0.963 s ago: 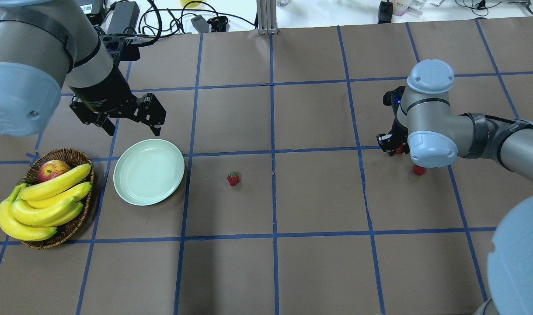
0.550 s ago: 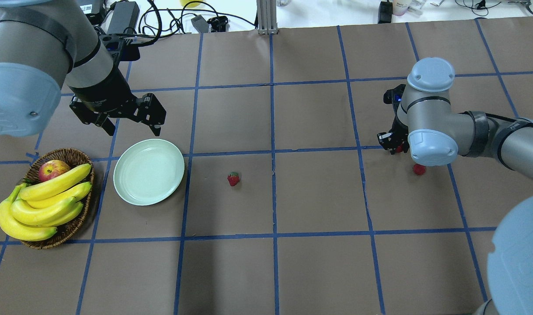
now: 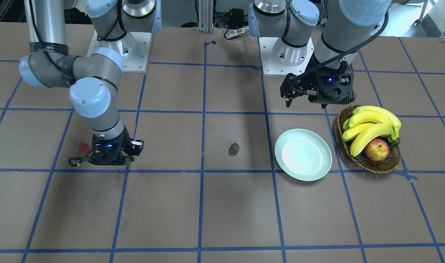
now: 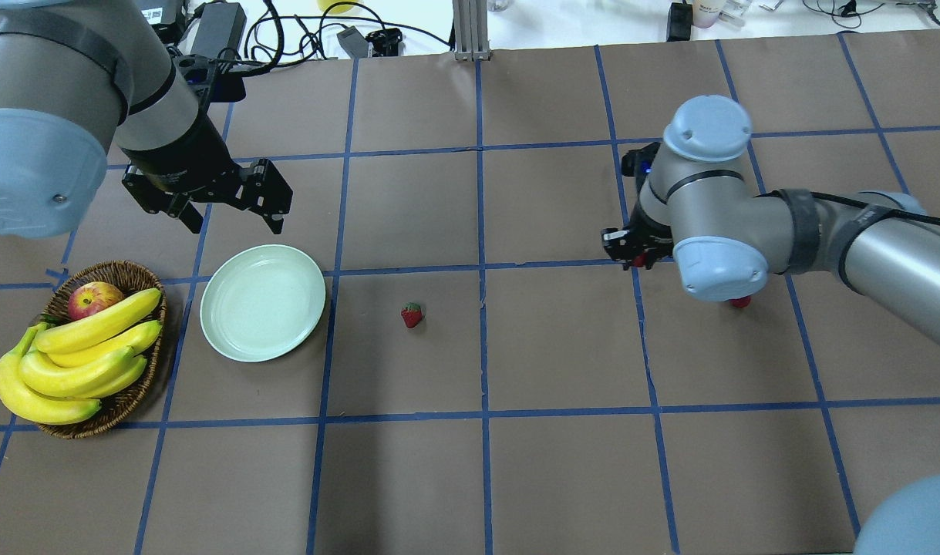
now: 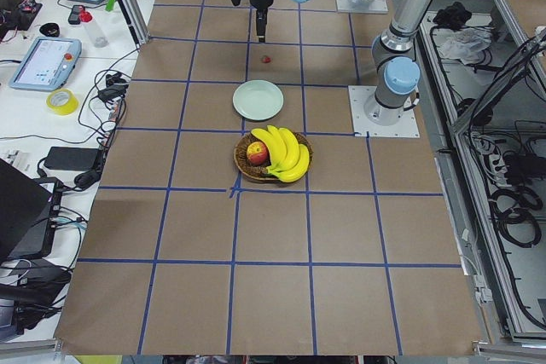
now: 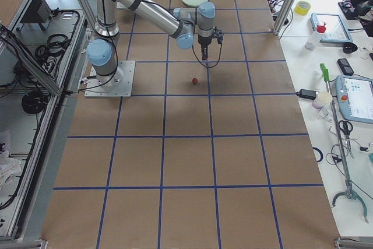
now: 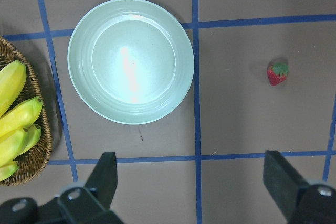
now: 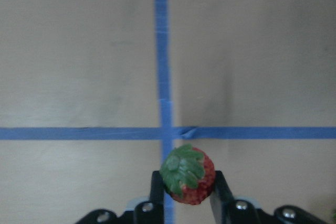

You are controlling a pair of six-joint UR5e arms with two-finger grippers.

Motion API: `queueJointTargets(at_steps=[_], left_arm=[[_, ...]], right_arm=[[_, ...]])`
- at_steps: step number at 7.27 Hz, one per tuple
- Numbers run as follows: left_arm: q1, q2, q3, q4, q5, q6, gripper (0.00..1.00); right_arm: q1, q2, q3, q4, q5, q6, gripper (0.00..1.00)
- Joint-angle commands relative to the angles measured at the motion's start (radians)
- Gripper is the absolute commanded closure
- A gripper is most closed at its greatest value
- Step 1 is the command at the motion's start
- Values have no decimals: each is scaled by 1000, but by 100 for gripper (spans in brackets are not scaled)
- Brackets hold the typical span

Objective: Collect all strawberries into plate
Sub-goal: 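Carry the strawberry and set it beside the first strawberry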

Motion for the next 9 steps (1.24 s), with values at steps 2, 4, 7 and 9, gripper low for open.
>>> queueJointTargets(at_steps=[2, 4, 7, 9], left_arm=[[1, -2, -5, 25, 1, 2, 0], [3, -5, -4, 22, 4, 0, 0], [1, -11, -11, 24, 25, -1, 0], [1, -11, -13, 25, 25, 0, 0]], right_arm=[[288, 40, -12, -17, 229, 422, 89], [381, 122, -129, -30, 274, 575, 87], [399, 146, -150, -24, 254, 579, 5], [398, 114, -148, -11, 152, 552, 0]])
